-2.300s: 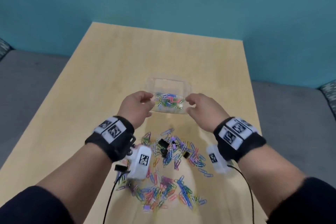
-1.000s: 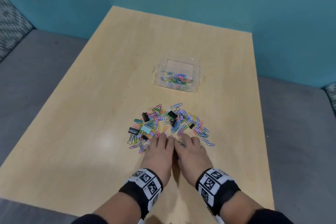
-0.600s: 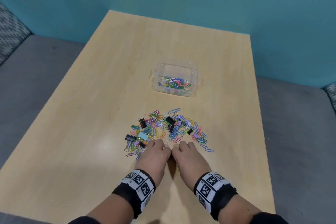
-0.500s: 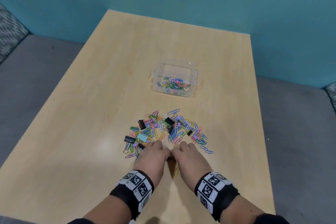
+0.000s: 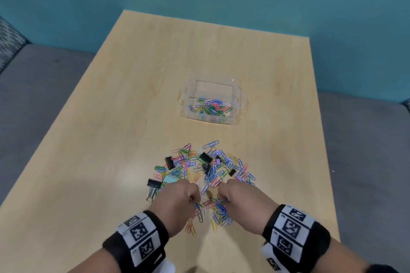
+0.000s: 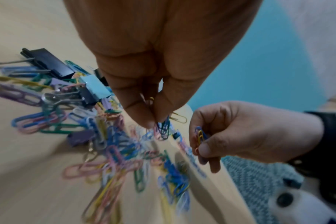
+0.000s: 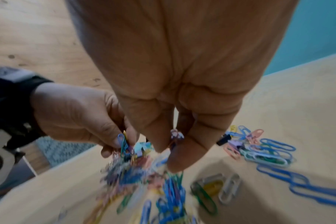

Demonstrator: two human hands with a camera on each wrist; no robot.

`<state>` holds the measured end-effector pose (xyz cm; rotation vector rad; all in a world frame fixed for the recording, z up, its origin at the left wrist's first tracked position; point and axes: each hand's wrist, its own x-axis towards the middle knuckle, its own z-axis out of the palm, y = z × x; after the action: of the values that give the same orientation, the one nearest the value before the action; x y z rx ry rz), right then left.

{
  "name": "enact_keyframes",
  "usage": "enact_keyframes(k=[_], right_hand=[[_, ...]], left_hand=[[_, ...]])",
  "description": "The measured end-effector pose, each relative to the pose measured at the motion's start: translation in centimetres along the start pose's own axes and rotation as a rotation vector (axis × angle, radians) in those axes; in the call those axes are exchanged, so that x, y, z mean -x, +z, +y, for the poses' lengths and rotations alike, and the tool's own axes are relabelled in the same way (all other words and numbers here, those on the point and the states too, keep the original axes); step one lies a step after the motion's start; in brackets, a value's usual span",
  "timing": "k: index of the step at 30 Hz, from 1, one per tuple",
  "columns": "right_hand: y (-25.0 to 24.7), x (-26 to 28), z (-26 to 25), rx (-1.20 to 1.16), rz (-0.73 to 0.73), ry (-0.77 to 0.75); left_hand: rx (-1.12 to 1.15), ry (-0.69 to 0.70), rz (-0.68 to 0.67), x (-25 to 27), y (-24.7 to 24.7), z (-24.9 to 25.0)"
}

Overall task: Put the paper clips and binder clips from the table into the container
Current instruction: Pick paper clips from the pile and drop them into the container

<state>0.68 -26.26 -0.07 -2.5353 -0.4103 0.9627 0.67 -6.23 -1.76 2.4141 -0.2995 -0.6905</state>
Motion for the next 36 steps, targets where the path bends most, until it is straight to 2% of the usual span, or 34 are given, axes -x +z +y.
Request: enact_keyframes(k=[4, 7, 10, 13, 16, 19, 22, 25, 27, 32, 34, 36], right_hand=[[-3.7, -0.6, -0.3, -0.188, -0.012, -0.016], [-7.9, -2.3, -0.1, -0.396, 0.050, 0.030], [-12.2, -5.7, 0.7, -0.387, 0.206, 0.035], [-15.4, -9.5, 1.4, -0.344, 0.347, 0.102], [-16.9, -12.4, 1.4, -0.268, 0.400, 0.149], [-17.1, -13.3, 1.4, -0.252, 0.380, 0.185], [-16.3, -11.7, 2.0, -0.152, 0.355, 0.203], [-13.5, -7.5, 2.1, 0.033, 0.303, 0.145], [-9.7, -4.2, 2.0, 0.138, 0.223, 0.069], [-0.4, 3.1, 2.0, 0.381, -0.104, -0.123], [1.6, 4.9, 1.7, 0.470, -0.133, -0.144], [3.2, 5.3, 1.5, 0.543, -0.066, -0.166]], left_hand=[[0.336, -0.090, -0.027, -1.2, -3.9, 1.6], [0.570, -0.124, 0.013, -3.9, -7.7, 3.1], [0.537, -0.092, 0.164, -8.5, -11.0, 3.8], [0.456, -0.100, 0.317, -13.1, -12.8, 4.7], [0.361, -0.117, 0.366, -16.2, -12.9, 5.7], [0.297, -0.116, 0.376, -17.2, -12.5, 5.8], [0.208, -0.115, 0.364, -15.7, -11.9, 4.8], [0.048, -0.039, 0.346, -11.4, -10.3, 3.7], [-0.042, 0.021, 0.264, -7.5, -7.6, 2.8], [-0.316, 0.163, -0.043, 1.4, 0.4, 0.6], [-0.347, 0.192, -0.097, 3.8, 2.7, 0.6], [-0.442, 0.268, -0.085, 5.2, 5.0, 0.5]])
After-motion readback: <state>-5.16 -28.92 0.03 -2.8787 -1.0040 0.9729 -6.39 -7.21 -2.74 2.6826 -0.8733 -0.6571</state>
